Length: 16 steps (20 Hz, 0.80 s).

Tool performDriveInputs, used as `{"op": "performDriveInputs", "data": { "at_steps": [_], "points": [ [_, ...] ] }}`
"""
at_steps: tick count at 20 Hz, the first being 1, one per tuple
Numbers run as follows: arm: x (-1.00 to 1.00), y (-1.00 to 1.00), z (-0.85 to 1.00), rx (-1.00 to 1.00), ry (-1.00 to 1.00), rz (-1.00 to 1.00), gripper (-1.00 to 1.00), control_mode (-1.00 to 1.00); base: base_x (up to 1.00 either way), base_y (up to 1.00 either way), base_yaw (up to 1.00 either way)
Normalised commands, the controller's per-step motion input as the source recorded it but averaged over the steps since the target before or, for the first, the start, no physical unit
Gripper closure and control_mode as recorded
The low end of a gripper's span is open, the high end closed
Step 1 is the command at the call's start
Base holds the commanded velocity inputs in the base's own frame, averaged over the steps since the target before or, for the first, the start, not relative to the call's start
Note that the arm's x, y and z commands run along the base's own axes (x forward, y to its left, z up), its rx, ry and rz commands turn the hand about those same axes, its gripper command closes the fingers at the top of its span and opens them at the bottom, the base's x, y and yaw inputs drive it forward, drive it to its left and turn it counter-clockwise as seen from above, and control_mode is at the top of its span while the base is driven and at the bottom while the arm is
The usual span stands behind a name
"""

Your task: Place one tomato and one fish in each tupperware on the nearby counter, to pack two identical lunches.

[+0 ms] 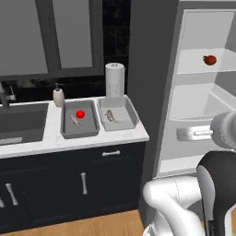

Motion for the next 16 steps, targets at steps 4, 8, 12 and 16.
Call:
{"op": "performDriveInputs", "data": {
  "at_steps": [4,8,12,16],
  "points": [
    [0.0,0.0,0.0,0.0,0.0,0.0,-1.0,1.0,0.27,-0.75,0.0],
    [0.0,0.0,0.0,0.0,0.0,0.0,-1.0,1.0,0.11,-0.68,0.0],
    [0.0,0.0,0.0,0.0,0.0,0.0,-1.0,1.0,0.18,-0.39,0.0],
    [0.0,0.0,0.0,0.0,0.0,0.0,-1.0,1.0,0.34,-0.45,0.0]
  ]
}}
